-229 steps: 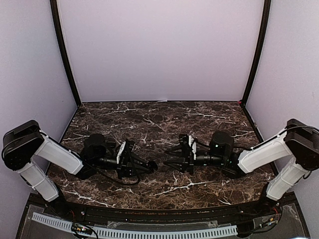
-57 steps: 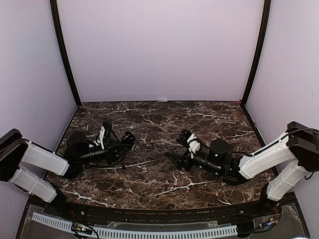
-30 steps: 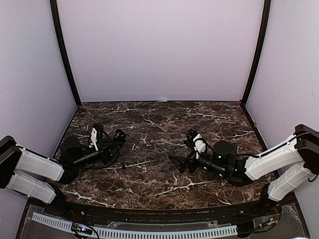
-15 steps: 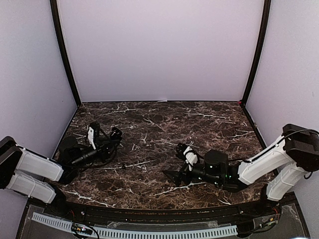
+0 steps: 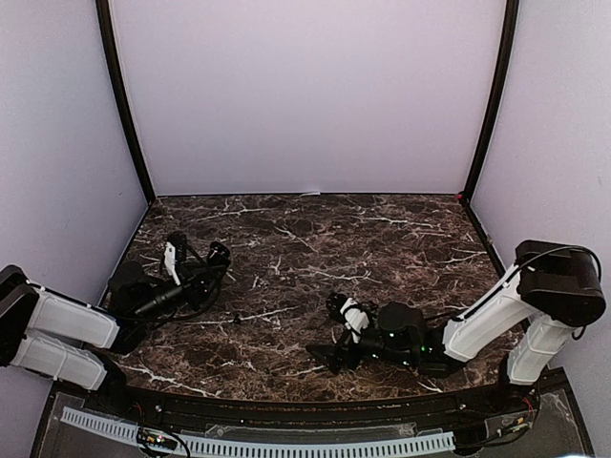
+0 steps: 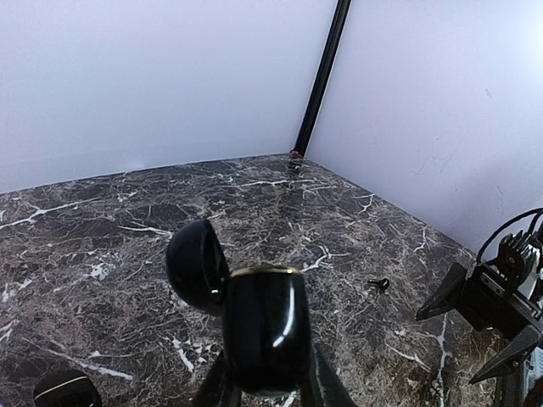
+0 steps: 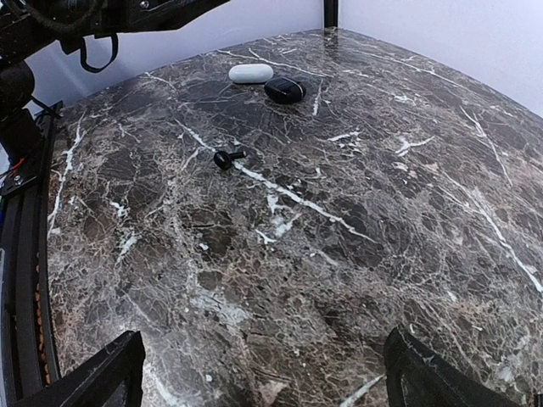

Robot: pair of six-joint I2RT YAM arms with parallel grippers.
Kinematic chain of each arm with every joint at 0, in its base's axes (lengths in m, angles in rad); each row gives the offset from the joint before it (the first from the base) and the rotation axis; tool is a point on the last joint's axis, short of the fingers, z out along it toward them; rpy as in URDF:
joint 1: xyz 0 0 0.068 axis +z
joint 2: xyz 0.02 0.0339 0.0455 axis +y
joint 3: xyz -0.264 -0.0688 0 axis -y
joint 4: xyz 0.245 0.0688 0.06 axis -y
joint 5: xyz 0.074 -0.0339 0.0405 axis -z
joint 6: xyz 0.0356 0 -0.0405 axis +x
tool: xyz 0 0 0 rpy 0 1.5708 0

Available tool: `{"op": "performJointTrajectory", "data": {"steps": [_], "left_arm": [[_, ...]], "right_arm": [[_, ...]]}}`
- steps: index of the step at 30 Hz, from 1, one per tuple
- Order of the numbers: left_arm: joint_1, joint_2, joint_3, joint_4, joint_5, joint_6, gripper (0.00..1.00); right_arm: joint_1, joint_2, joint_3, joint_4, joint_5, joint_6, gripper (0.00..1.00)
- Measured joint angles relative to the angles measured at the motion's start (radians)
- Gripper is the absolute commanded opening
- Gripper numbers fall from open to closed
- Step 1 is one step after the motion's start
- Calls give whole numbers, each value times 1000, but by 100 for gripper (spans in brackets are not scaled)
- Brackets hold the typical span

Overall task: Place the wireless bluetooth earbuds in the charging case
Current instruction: Move the right earbud to the center of the board.

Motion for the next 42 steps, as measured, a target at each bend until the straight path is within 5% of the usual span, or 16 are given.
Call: {"op": "performJointTrajectory", "data": {"steps": [7,17,30,42], "left_arm": [[0,-27,-7,-1,-5,0,18],[10,-123,-14,-68,-103,2,16],[12,-177,-23,-134,-191,11,16],[12,-192,-24,-141,-195,18,16]], "right_arm": [[5,53,46,32,-81,-19,82],[8,293,255,48,-159,-70,75],[8,541,648,-155,65,8,66],[42,658,859,-275,111,-11,64]]}}
